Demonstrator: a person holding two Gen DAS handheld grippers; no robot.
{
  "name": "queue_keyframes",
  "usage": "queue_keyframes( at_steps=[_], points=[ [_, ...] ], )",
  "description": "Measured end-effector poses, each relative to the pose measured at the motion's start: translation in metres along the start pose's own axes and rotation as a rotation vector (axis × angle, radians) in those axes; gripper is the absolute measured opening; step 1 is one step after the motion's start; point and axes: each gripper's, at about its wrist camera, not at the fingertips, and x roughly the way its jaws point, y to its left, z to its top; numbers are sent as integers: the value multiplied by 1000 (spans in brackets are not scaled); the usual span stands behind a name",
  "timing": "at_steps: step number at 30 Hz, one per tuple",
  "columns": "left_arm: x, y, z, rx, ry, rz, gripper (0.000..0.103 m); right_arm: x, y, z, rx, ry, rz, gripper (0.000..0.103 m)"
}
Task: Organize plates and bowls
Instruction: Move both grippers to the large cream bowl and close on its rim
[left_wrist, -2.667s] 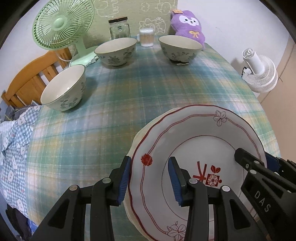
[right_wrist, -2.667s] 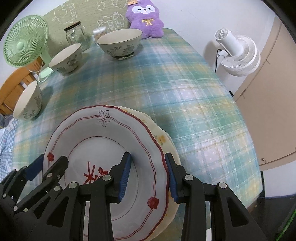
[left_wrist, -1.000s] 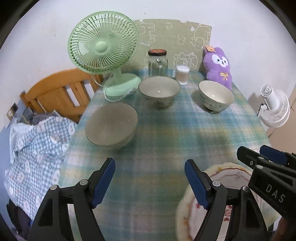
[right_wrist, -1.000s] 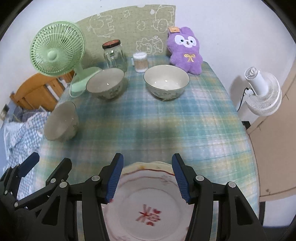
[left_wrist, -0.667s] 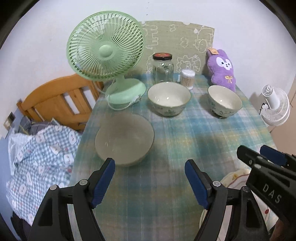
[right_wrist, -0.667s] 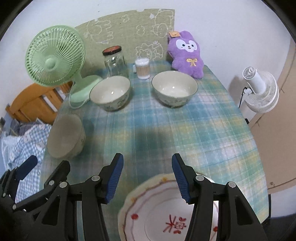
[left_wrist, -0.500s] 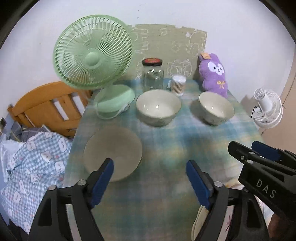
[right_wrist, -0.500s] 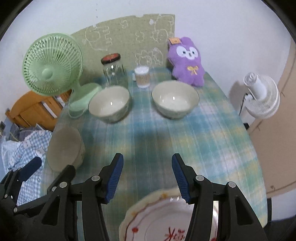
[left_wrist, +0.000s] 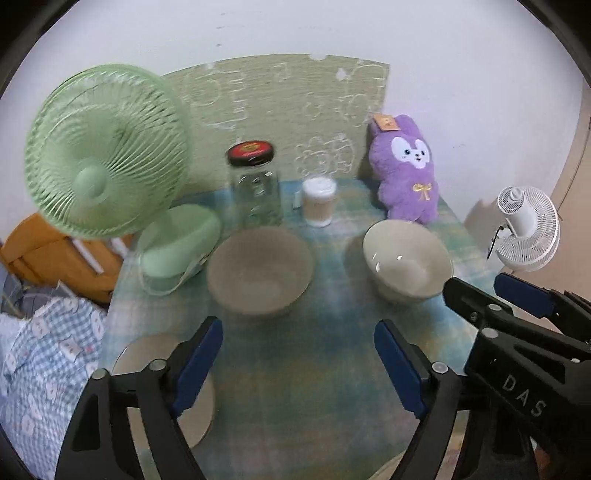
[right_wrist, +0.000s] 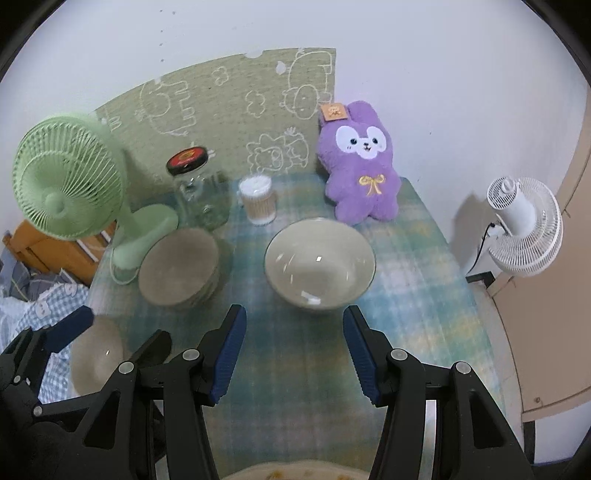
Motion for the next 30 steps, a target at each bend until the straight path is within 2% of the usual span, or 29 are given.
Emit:
queue_keyframes(
  at_steps=[4, 9, 14, 17, 21, 24, 27, 30],
  points=[
    [18, -16, 17, 26, -20, 23, 82, 16, -11, 16, 5, 3, -1, 58],
    [44, -28, 33, 4, -22, 23, 80, 43, -31, 35, 29, 11, -1, 58],
    [66, -43, 43, 6, -45, 77, 75, 65, -46, 46, 34, 16, -3, 58],
    [82, -49, 47, -15, -15, 49, 71, 79, -55, 51, 31, 21, -6, 58],
    [103, -59, 50, -32, 16, 52, 63, 97, -66, 53, 34, 37, -6, 58],
    [115, -65, 50, -28, 53, 27, 54, 111, -72, 52, 43, 60, 1, 58],
    [123, -71, 50, -12, 61, 43, 53, 120, -77, 51, 49, 71, 2, 58],
    [134, -75, 49, -11, 80, 49, 46, 128, -82, 50, 51, 86, 5, 51]
  ],
)
